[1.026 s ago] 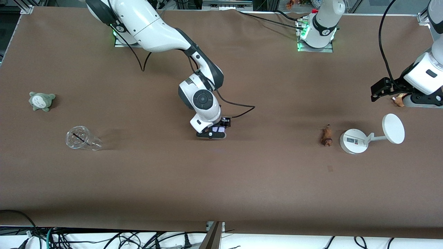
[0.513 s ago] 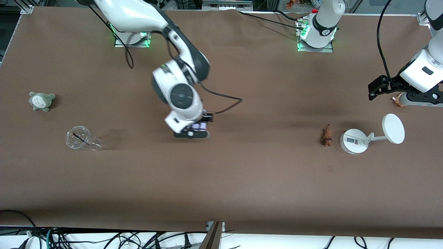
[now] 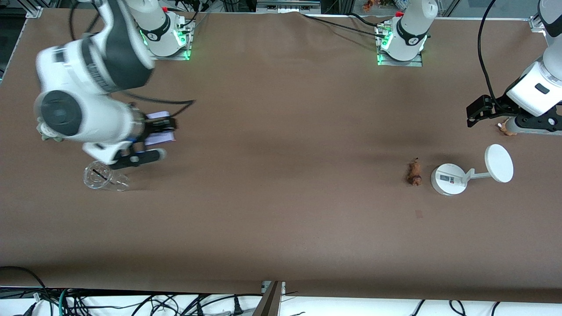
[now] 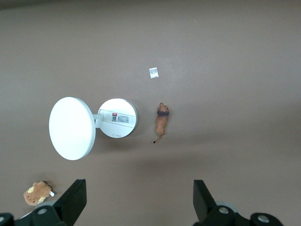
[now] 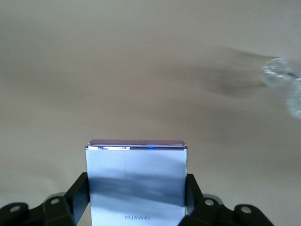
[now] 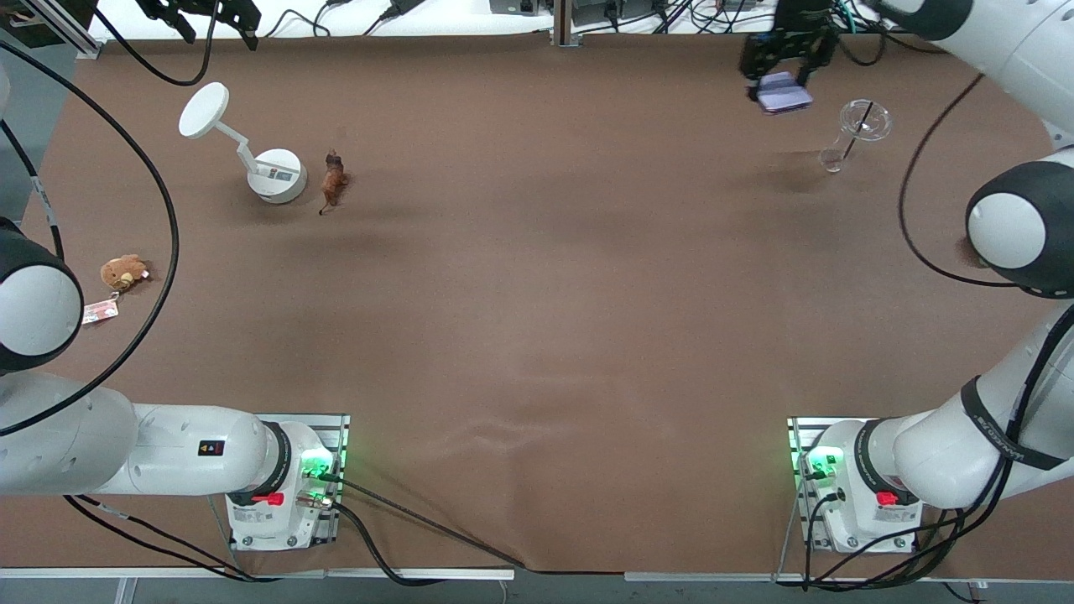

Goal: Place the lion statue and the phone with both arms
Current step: 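Lift the phone and carry it toward the glass cup with the right gripper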

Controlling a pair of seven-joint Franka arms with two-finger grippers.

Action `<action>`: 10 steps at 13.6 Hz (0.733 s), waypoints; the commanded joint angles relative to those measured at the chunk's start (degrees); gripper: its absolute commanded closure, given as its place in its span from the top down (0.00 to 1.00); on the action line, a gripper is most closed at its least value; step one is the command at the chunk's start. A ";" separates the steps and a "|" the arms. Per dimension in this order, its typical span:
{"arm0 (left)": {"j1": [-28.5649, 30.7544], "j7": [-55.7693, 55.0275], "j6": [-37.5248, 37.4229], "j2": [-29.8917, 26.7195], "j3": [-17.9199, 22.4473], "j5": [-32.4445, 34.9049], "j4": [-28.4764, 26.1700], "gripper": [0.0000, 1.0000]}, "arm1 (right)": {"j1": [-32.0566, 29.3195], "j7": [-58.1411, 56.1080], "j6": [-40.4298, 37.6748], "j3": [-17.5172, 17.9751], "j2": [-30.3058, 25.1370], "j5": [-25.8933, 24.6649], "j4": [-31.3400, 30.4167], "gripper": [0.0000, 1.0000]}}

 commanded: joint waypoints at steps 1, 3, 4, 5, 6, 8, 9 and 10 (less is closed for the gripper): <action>-0.25 0.68 -1.41 1.33 -0.51 1.13 1.60 1.00 | 0.15 -7.85 4.42 -4.93 -1.29 1.32 -6.36 0.13; -0.25 0.68 -1.23 2.12 -0.51 1.13 1.69 1.00 | 0.15 -11.55 13.88 -7.48 -1.29 1.32 -13.38 0.13; -0.25 0.59 -0.97 2.39 -0.51 1.13 1.69 1.00 | 0.23 -12.61 18.81 -8.28 -1.29 1.32 -16.81 0.13; -0.25 0.59 -0.88 2.91 -0.51 1.04 1.86 1.00 | 0.23 -12.62 23.73 -8.46 -1.29 1.32 -19.98 0.13; -0.25 0.51 -0.79 3.00 -0.51 1.04 1.86 1.00 | 0.23 -12.62 28.30 -8.46 -1.29 1.58 -23.14 0.13; -0.33 0.51 -0.79 3.01 -0.60 0.87 1.86 1.00 | 0.23 -12.62 36.75 -8.46 -0.94 1.76 -28.25 0.13; -0.33 0.51 -0.79 3.01 -0.69 0.87 1.86 1.00 | 0.23 -12.62 40.27 -8.46 -0.16 1.76 -29.67 0.13; -0.33 0.51 -0.88 3.01 -0.95 0.96 1.95 1.00 | 0.23 -12.62 42.83 -8.46 0.72 1.76 -30.38 0.13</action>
